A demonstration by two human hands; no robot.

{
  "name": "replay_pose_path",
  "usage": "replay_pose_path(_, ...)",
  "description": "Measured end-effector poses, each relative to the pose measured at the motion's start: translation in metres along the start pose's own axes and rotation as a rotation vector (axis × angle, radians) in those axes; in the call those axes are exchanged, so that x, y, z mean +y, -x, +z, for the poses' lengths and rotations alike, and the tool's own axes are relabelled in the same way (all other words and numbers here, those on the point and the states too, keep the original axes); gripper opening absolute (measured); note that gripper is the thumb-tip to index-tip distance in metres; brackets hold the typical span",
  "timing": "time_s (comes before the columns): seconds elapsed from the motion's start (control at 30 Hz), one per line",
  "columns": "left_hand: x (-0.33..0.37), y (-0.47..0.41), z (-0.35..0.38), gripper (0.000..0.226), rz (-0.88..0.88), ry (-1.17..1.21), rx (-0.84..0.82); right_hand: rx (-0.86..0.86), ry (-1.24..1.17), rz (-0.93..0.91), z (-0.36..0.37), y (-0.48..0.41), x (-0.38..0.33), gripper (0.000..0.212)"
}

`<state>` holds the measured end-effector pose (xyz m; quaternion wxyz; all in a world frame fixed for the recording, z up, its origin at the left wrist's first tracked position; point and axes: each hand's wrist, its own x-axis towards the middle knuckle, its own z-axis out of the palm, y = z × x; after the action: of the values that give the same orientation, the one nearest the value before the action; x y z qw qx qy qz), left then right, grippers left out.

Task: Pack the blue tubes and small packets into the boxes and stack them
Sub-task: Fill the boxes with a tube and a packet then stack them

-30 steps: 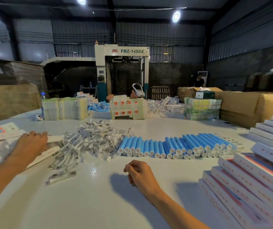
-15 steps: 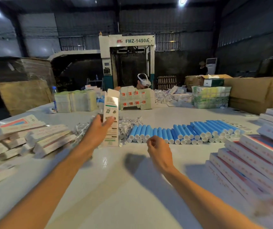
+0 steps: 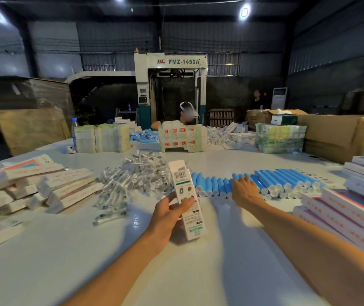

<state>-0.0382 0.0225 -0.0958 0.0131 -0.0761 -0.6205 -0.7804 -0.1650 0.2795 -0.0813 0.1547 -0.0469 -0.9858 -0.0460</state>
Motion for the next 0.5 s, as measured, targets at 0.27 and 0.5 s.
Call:
replay_pose_path(0.27, 0.007, -0.003, -0.005, 0.042, 0.007, -0.008, -0.065, 0.024, 0.133, 0.049, -0.007, -0.014, -0.017, 0.04)
replay_pose_path(0.5, 0.005, -0.002, 0.0, 0.034, 0.005, 0.023, -0.124, -0.206, -0.074, 0.071, -0.02, -0.025, -0.026, 0.053)
